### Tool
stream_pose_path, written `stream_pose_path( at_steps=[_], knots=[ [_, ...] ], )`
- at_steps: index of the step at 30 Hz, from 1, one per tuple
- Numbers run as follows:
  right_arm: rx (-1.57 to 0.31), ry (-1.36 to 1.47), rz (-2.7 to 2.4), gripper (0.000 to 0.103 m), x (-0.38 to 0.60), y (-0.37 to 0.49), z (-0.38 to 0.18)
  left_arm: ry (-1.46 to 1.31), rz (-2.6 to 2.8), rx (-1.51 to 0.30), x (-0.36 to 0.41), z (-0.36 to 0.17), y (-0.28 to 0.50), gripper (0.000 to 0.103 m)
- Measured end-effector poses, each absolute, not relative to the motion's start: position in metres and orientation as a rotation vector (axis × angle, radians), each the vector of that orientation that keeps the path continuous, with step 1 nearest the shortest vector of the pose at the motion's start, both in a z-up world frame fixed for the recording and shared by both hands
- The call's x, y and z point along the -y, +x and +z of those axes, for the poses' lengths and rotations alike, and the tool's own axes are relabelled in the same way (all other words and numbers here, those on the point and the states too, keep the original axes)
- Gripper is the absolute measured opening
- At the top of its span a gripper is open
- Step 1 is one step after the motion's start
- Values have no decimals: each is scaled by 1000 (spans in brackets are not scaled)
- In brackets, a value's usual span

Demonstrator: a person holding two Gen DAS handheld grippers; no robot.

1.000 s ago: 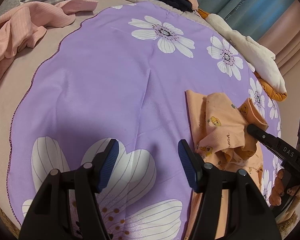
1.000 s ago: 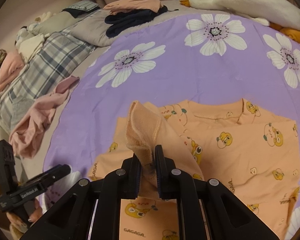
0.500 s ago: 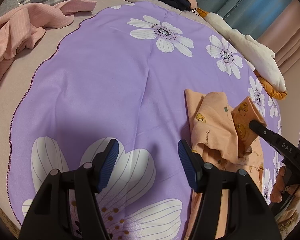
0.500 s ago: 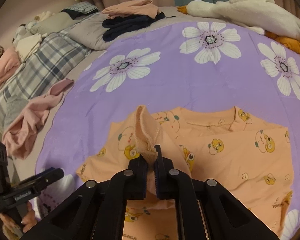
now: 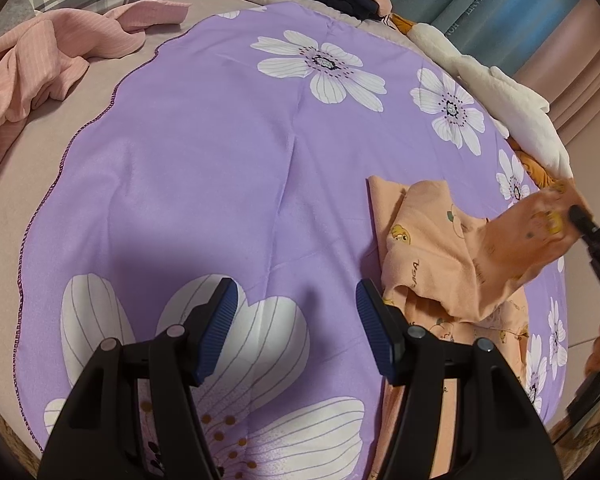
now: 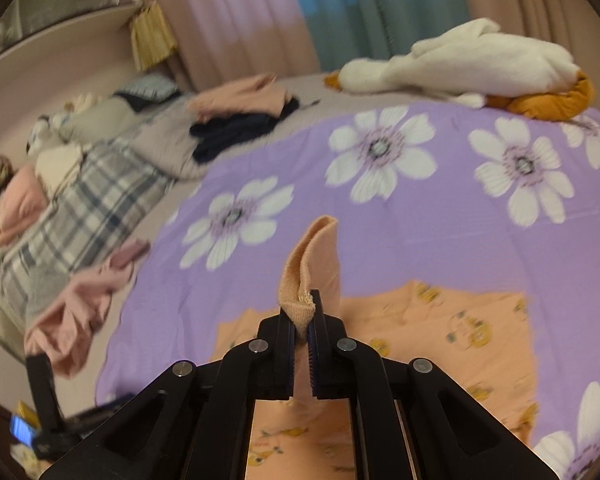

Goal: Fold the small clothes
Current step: 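Lift the grasped onesie edge up with the right gripper, then fold the held edge over the onesie body with the right gripper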

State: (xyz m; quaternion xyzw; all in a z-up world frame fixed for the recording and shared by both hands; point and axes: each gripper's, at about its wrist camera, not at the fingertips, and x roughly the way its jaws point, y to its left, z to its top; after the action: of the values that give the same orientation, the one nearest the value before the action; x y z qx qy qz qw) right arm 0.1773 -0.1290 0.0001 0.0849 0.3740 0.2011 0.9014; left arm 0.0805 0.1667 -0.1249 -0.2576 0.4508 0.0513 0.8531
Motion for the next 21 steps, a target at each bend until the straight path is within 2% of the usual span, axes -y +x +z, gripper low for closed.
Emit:
stream_pose_path(
  at_steps=[12,21],
  knots=[
    [-701,258,289,7,198,183,13,-511,70,-960,-151,-128,88,60],
    [-795,302,176,7,244,188,-39,-477,41,-982,-133,-135,97,60]
  ],
)
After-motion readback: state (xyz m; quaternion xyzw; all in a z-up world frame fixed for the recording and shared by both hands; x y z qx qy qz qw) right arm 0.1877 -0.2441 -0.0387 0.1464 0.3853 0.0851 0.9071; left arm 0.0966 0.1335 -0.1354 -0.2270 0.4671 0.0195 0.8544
